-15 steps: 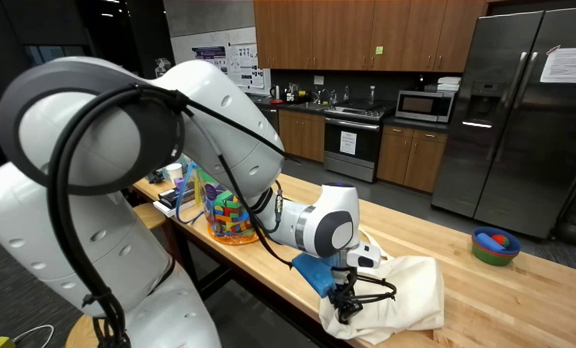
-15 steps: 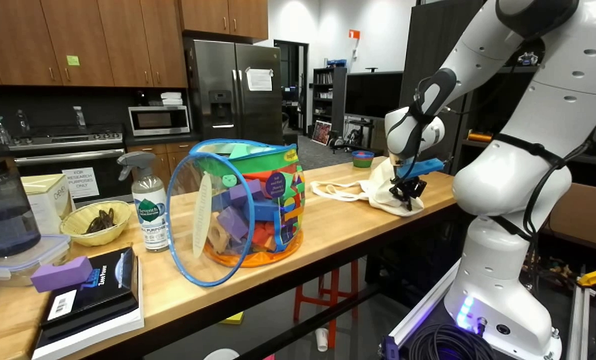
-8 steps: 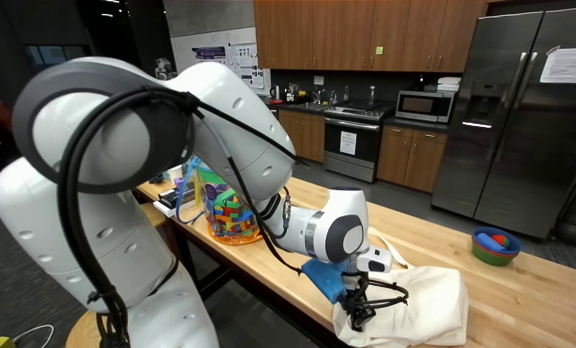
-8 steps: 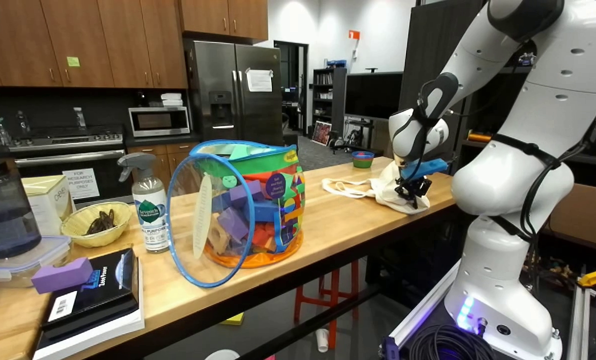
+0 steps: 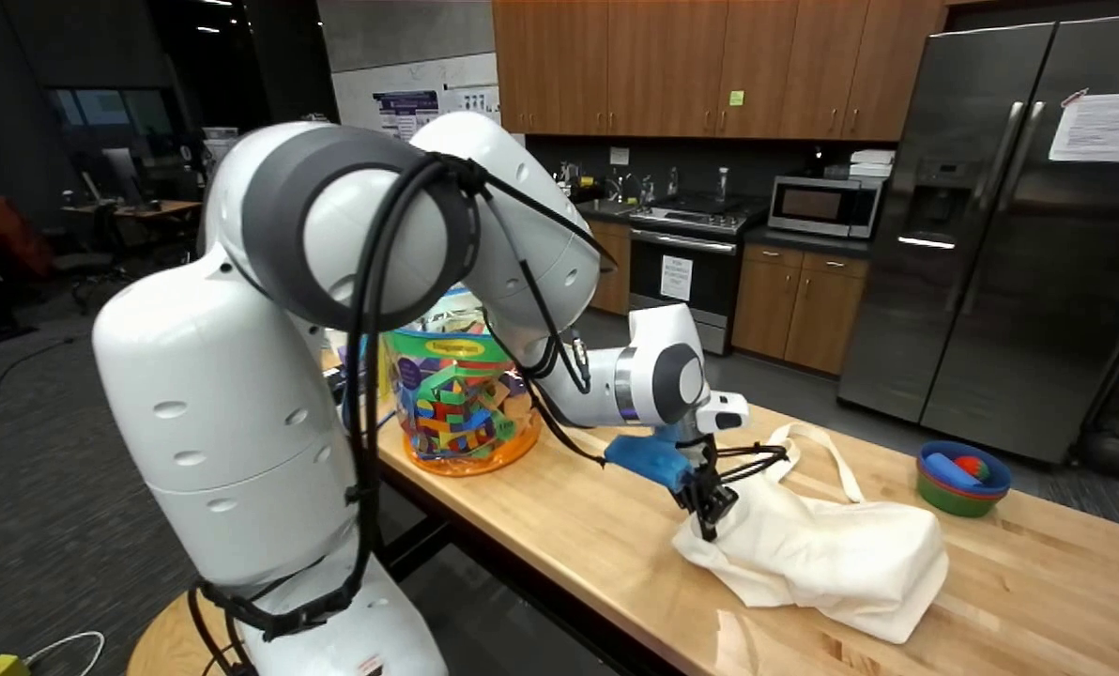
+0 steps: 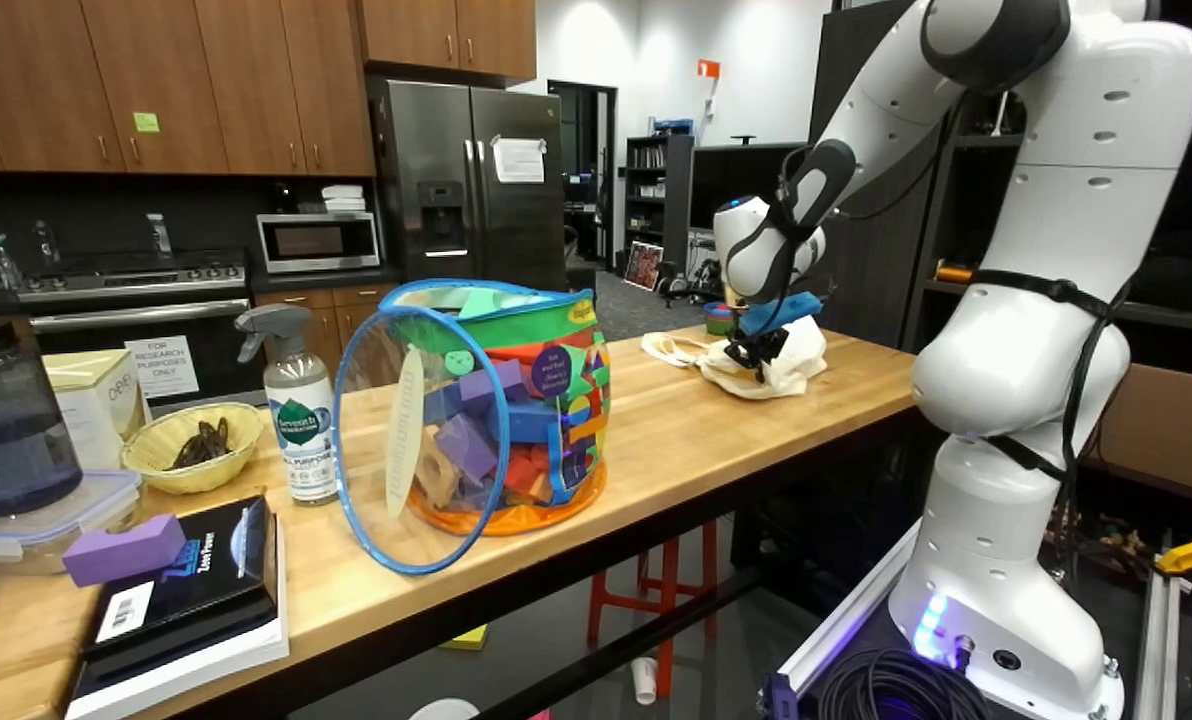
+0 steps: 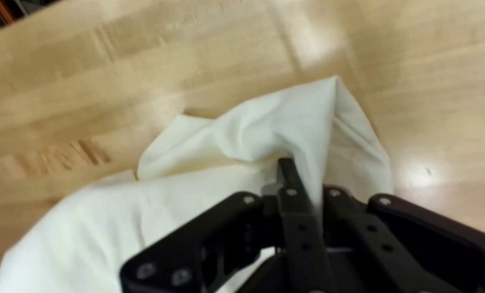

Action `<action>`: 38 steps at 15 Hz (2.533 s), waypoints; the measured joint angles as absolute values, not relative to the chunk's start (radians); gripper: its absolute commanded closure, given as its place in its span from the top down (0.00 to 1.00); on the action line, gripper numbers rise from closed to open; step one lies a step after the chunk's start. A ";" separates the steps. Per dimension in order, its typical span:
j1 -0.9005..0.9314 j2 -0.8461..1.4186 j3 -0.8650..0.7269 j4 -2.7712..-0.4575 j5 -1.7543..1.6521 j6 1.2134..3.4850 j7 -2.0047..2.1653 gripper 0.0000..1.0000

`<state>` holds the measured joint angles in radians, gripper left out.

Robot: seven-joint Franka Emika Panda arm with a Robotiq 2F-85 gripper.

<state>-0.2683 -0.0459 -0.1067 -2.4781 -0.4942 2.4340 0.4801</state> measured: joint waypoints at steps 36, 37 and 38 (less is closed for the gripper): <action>0.068 0.113 -0.042 -2.227 -0.240 2.453 0.339 0.01; 0.060 0.082 -0.053 -2.268 -0.261 2.454 0.376 0.01; 0.050 0.051 -0.062 -2.308 -0.285 2.454 0.414 0.01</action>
